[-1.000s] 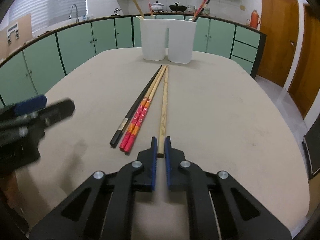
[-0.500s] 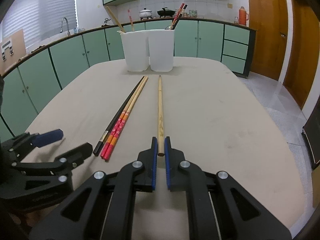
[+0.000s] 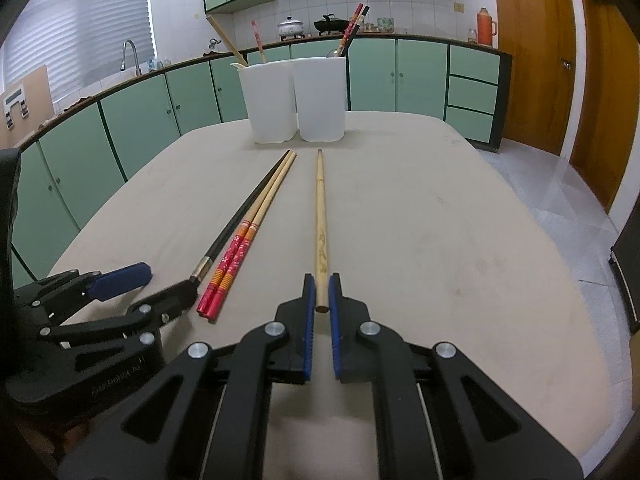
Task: Organize utensils
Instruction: 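Grasp the black chopstick with the left tool, then carry the wooden and black chopsticks to the white holder, then open both tools to release the chopsticks into the holder, then move both tools back to the last two red-patterned chopsticks, then grasp one red-patterned chopstick with the right tool and pull it aside, then grasp the other red-patterned chopstick with the left tool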
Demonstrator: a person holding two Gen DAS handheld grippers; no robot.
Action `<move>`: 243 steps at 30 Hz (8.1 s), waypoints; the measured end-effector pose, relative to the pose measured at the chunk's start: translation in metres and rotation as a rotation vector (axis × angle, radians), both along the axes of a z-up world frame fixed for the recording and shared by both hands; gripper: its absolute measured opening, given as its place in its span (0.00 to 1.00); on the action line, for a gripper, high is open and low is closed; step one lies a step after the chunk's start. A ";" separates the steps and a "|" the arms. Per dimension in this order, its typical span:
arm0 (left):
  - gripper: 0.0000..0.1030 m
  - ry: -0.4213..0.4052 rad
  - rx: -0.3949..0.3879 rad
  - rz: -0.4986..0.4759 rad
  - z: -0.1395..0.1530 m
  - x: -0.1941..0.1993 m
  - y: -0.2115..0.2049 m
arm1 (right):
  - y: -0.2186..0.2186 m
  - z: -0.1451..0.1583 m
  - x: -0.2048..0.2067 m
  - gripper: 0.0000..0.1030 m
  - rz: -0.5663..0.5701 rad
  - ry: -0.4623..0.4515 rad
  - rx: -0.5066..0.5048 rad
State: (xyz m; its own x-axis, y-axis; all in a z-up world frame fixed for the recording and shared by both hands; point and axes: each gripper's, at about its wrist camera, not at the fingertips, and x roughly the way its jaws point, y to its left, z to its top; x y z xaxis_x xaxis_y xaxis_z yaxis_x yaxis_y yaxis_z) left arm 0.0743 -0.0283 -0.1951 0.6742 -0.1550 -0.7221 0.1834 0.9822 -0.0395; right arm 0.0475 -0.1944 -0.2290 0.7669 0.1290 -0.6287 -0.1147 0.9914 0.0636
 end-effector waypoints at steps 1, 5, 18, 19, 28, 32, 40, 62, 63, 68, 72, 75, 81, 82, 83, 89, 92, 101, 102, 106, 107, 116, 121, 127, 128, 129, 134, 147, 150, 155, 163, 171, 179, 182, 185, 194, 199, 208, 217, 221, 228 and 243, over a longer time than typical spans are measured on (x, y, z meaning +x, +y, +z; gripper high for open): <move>0.35 -0.001 -0.001 -0.001 0.000 0.000 0.000 | 0.000 0.000 0.000 0.06 0.000 0.001 0.001; 0.06 0.006 -0.013 -0.030 0.000 0.001 -0.001 | -0.001 0.000 0.001 0.06 0.001 0.000 0.004; 0.06 -0.090 -0.056 -0.030 0.046 -0.007 0.012 | -0.008 0.023 -0.001 0.06 0.015 -0.043 0.004; 0.06 -0.102 -0.056 -0.030 0.051 -0.007 0.012 | -0.009 0.026 -0.001 0.06 0.016 -0.049 0.006; 0.06 -0.213 -0.065 -0.034 0.097 -0.001 0.016 | -0.019 0.073 0.002 0.06 0.032 -0.114 0.025; 0.06 -0.251 -0.071 -0.034 0.112 0.006 0.018 | -0.022 0.092 0.006 0.06 0.049 -0.143 0.033; 0.06 -0.351 -0.063 -0.044 0.150 0.034 0.010 | -0.029 0.144 0.044 0.06 0.088 -0.159 0.072; 0.06 -0.468 -0.093 -0.073 0.224 0.076 0.005 | -0.031 0.251 0.115 0.06 0.196 -0.226 0.086; 0.06 -0.478 -0.098 -0.074 0.228 0.079 0.005 | -0.030 0.255 0.118 0.06 0.196 -0.234 0.090; 0.06 -0.525 -0.112 -0.079 0.251 0.096 0.005 | -0.028 0.276 0.135 0.06 0.198 -0.274 0.091; 0.06 -0.577 -0.109 -0.087 0.271 0.114 0.000 | -0.027 0.291 0.155 0.06 0.195 -0.291 0.091; 0.06 -0.605 -0.119 -0.088 0.287 0.132 -0.003 | -0.027 0.301 0.171 0.06 0.189 -0.308 0.084; 0.06 -0.673 -0.105 -0.075 0.308 0.168 -0.010 | -0.025 0.316 0.207 0.06 0.177 -0.342 0.060; 0.06 -0.679 -0.099 -0.066 0.307 0.177 -0.010 | -0.025 0.315 0.213 0.06 0.177 -0.342 0.063; 0.06 -0.680 -0.099 -0.062 0.306 0.185 -0.010 | -0.025 0.313 0.220 0.06 0.177 -0.341 0.065; 0.06 -0.604 -0.100 -0.036 0.272 0.229 -0.010 | -0.022 0.287 0.250 0.06 0.177 -0.305 0.055; 0.06 -0.558 -0.090 -0.030 0.252 0.243 -0.009 | -0.021 0.268 0.263 0.06 0.178 -0.263 0.065; 0.07 -0.475 -0.093 -0.029 0.222 0.249 -0.002 | -0.023 0.234 0.264 0.13 0.167 -0.198 0.079; 0.09 -0.480 -0.089 -0.029 0.224 0.247 -0.002 | -0.026 0.235 0.259 0.15 0.157 -0.208 0.075; 0.22 -0.521 -0.089 -0.026 0.236 0.224 0.003 | -0.039 0.245 0.238 0.31 0.113 -0.260 0.062; 0.27 -0.532 -0.092 -0.023 0.240 0.218 0.004 | -0.042 0.246 0.234 0.34 0.105 -0.270 0.060; 0.62 -0.581 -0.108 -0.007 0.246 0.137 0.014 | -0.062 0.232 0.150 0.81 0.001 -0.365 0.017; 0.69 -0.533 -0.115 0.009 0.222 0.099 0.021 | -0.060 0.204 0.108 0.89 -0.019 -0.380 -0.010; 0.76 -0.460 -0.087 0.025 0.180 0.061 0.029 | -0.049 0.163 0.066 0.95 -0.028 -0.359 -0.029; 0.76 -0.449 -0.076 0.025 0.173 0.057 0.029 | -0.049 0.157 0.062 0.95 -0.029 -0.344 -0.022; 0.76 -0.429 -0.062 0.024 0.163 0.051 0.030 | -0.048 0.150 0.058 0.95 -0.034 -0.329 -0.013; 0.76 -0.368 -0.038 0.020 0.126 0.030 0.035 | -0.041 0.120 0.036 0.95 -0.064 -0.291 -0.012; 0.76 -0.274 0.000 0.031 0.061 -0.010 0.044 | -0.013 0.041 -0.010 0.94 -0.111 -0.198 -0.009; 0.76 -0.271 0.003 0.049 0.053 -0.017 0.050 | -0.003 0.027 -0.018 0.94 -0.112 -0.184 -0.012; 0.76 -0.267 0.018 0.069 0.048 -0.023 0.058 | 0.017 0.013 -0.022 0.94 -0.083 -0.151 -0.043; 0.76 -0.278 0.012 0.089 0.049 -0.028 0.067 | 0.040 -0.003 -0.025 0.73 -0.034 -0.098 -0.087; 0.76 -0.271 -0.004 0.096 0.045 -0.026 0.070 | 0.045 -0.018 -0.018 0.46 -0.039 -0.028 -0.102; 0.76 -0.262 -0.014 0.088 0.043 -0.025 0.069 | 0.049 -0.019 -0.017 0.30 -0.007 -0.017 -0.120; 0.76 -0.258 -0.017 0.088 0.042 -0.025 0.069 | 0.053 -0.019 -0.015 0.25 0.003 -0.019 -0.136; 0.76 -0.256 -0.017 0.088 0.042 -0.026 0.068 | 0.055 -0.019 -0.014 0.14 0.024 -0.017 -0.135; 0.76 -0.243 -0.013 0.067 0.042 -0.026 0.057 | 0.047 -0.017 -0.012 0.05 0.033 -0.003 -0.078; 0.76 -0.219 -0.027 0.054 0.040 -0.026 0.041 | 0.026 -0.013 -0.009 0.05 -0.032 0.004 -0.048; 0.72 -0.151 -0.014 0.035 0.022 -0.022 0.006 | -0.016 -0.006 -0.009 0.05 -0.129 -0.016 -0.014; 0.53 -0.093 0.017 0.031 0.007 -0.012 -0.008 | -0.034 -0.006 -0.010 0.05 -0.152 -0.024 0.011; 0.42 -0.076 0.023 0.030 0.004 -0.008 -0.010 | -0.037 -0.006 -0.011 0.05 -0.150 -0.027 0.020; 0.28 -0.046 0.022 0.020 0.000 -0.002 -0.017 | -0.037 -0.008 -0.012 0.05 -0.139 -0.020 0.029; 0.05 -0.048 0.019 0.009 0.006 -0.003 -0.020 | -0.031 -0.003 -0.014 0.05 -0.113 -0.031 0.006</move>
